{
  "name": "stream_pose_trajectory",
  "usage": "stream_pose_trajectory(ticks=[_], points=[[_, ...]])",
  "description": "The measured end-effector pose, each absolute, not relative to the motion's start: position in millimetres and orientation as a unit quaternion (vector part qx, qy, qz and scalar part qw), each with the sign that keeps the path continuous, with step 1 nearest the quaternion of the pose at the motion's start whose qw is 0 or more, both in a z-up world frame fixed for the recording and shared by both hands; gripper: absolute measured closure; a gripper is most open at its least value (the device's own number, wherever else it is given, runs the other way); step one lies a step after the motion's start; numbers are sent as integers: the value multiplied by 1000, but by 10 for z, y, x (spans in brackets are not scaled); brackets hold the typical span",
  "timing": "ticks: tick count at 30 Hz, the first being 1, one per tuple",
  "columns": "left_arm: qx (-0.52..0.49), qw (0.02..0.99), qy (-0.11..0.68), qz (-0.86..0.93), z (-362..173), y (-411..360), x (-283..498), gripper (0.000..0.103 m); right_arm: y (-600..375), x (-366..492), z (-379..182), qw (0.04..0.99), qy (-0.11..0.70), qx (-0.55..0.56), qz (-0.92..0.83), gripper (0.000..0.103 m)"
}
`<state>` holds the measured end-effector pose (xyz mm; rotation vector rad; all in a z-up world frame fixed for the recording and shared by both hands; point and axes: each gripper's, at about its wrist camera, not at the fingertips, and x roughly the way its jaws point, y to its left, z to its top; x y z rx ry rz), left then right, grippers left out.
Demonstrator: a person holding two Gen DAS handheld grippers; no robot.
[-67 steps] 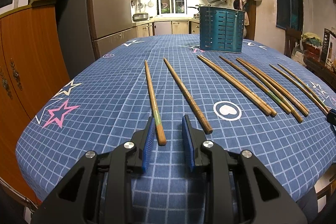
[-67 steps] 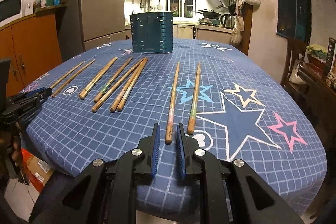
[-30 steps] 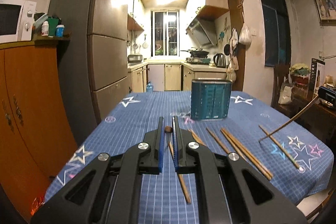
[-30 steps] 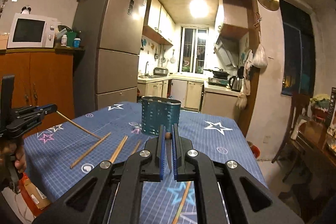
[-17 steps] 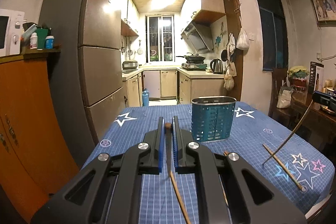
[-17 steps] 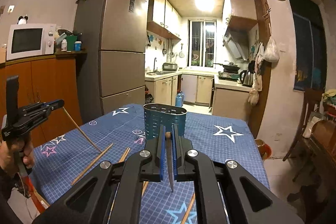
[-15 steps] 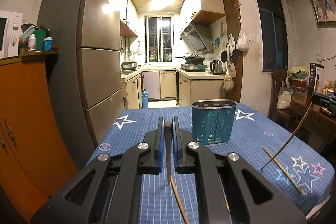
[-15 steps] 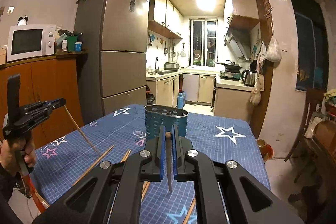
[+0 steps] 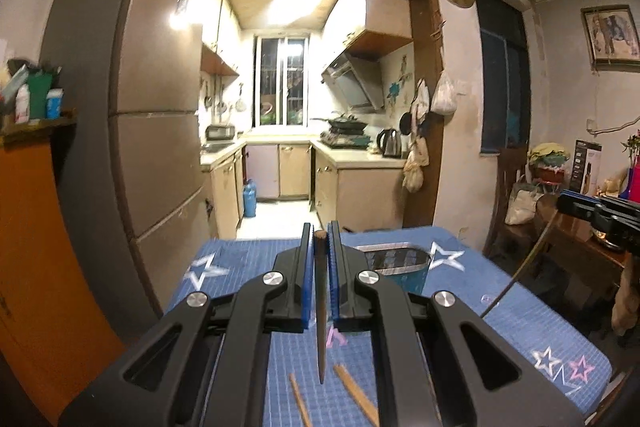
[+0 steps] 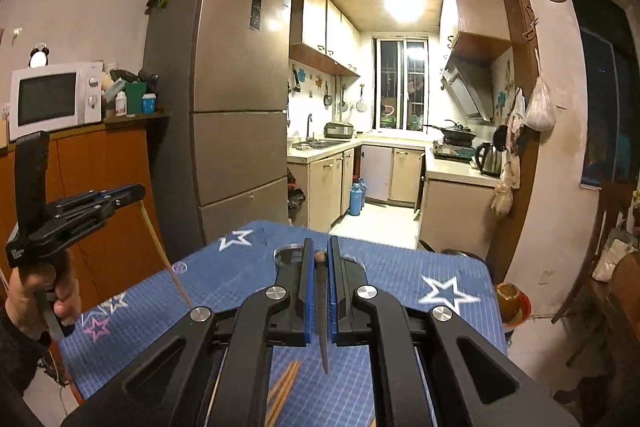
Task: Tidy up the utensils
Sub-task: 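Lift the held chopsticks and carry both tools over the teal utensil holder, then lower the left tool's chopstick into the holder and open it while the right tool does likewise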
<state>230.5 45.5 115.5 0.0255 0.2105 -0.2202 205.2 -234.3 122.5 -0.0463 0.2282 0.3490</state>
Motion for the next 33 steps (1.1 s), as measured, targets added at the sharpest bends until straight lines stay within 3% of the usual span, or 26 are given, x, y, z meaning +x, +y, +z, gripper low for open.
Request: stream_pose_trajectory(ticks=[16,23,33], points=[[-1,988,73,-138,1960,-113,3110,98,-2227,3008,2136,979,97,-20,177,96],[-1,987,85,-137,1943,-264,3468,98,-2135,3453,2074,978,120,-22,172,96],[-4,981,138,-137,1524,-292,3929,98,-2106,3897,1633,973,160,-7,166,96]])
